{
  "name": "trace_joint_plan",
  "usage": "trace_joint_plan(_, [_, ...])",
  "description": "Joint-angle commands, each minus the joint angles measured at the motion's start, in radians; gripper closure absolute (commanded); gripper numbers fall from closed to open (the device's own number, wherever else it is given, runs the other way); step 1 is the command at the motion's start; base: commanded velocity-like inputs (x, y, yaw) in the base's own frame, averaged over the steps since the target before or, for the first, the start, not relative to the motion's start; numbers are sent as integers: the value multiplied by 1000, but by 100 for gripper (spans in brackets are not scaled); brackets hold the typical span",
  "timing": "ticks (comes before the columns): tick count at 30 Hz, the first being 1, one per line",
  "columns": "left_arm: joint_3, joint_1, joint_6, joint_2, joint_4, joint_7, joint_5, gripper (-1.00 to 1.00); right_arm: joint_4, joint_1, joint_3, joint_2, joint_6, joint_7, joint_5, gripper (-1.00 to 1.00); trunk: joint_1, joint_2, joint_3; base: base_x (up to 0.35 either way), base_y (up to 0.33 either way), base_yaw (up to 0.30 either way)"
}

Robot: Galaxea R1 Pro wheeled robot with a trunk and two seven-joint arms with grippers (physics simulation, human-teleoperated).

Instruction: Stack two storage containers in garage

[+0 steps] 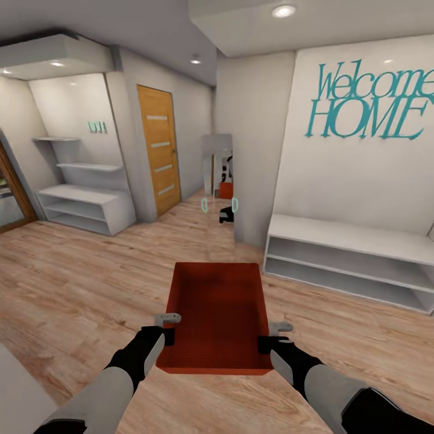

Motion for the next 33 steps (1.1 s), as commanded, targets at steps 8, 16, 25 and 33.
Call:
trace_joint_plan(8, [-1, 0, 8, 3, 1, 8, -13, 100, -7, -1, 35, -1, -13, -3, -4, 100, 1, -2, -2, 322, 0, 268])
trace_joint_plan(16, [-1, 0, 8, 3, 1, 9, -13, 100, -7, -1, 35, -2, -13, -3, -4, 100, 1, -2, -2, 322, 0, 184])
trace_joint_plan(25, [-1, 0, 8, 3, 1, 8, -13, 100, -7, -1, 34, -4, -13, -3, -4, 100, 1, -2, -2, 322, 0, 5])
trace_joint_plan(33, [-1, 0, 8, 3, 1, 8, -13, 100, -7, -1, 34, -3, -13, -3, -4, 100, 1, -2, -2, 322, 0, 0])
